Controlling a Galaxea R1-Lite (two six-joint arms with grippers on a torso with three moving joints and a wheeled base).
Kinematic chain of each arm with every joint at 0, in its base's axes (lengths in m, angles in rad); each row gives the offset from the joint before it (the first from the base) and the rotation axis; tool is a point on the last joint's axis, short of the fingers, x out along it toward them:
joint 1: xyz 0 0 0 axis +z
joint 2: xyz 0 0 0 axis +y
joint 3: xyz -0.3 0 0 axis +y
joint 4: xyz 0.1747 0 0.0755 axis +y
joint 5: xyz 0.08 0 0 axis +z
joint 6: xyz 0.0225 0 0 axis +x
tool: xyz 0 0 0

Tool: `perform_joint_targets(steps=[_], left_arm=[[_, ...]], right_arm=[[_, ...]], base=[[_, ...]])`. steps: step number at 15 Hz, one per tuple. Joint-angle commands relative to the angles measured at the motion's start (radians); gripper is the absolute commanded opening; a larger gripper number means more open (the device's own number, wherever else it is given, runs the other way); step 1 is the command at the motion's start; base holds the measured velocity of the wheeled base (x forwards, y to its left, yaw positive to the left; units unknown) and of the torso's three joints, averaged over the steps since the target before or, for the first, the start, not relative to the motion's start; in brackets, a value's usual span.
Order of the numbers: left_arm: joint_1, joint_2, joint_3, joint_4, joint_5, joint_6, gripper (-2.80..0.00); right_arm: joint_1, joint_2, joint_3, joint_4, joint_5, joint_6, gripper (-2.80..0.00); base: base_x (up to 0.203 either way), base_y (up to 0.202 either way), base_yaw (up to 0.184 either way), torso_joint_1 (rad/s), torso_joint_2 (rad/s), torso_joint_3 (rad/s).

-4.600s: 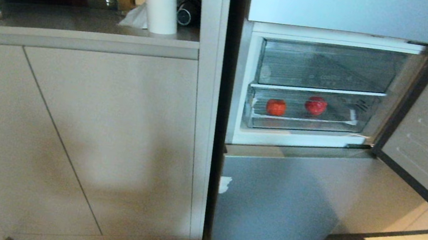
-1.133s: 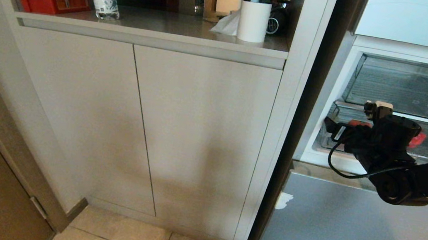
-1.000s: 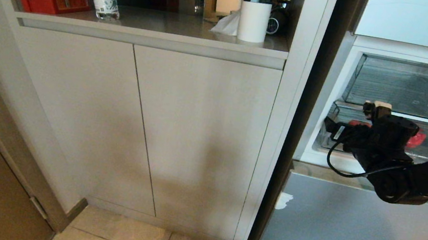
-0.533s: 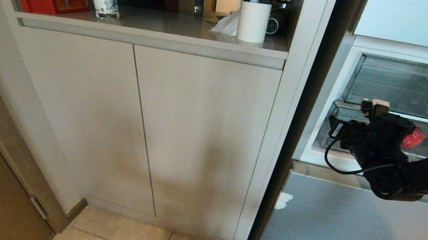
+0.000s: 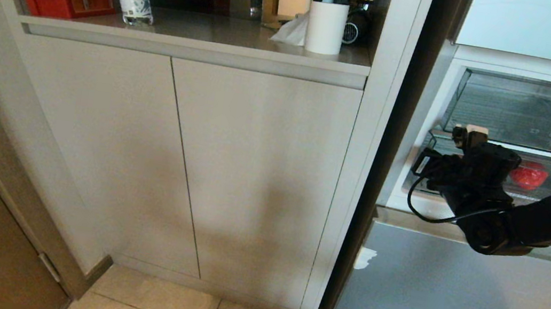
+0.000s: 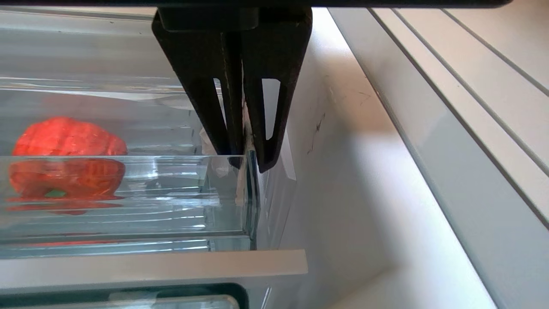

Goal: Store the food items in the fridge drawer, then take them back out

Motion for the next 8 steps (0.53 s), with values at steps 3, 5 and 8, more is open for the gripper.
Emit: perform_joint_targets(steps=[3, 5, 8], left_arm=[[0.001, 0.000, 0.000, 0.000, 0.000, 0.000, -2.80], [0.001, 0.000, 0.000, 0.000, 0.000, 0.000, -2.80], [0.001, 0.000, 0.000, 0.000, 0.000, 0.001, -2.80]], right_arm=[[0.009, -0.033, 0.036, -0.009, -0.011, 0.001, -2.80], [0.010, -0.096, 0.118, -0.009, -0.010, 0.006, -2.80], [0.010, -0.199, 0.251, -0.010, -0.009, 0.015, -2.80]], base=[[0.000, 0.000, 0.000, 0.000, 0.00, 0.000], [0.000, 0.000, 0.000, 0.000, 0.00, 0.000], [0.000, 0.000, 0.000, 0.000, 0.00, 0.000]])
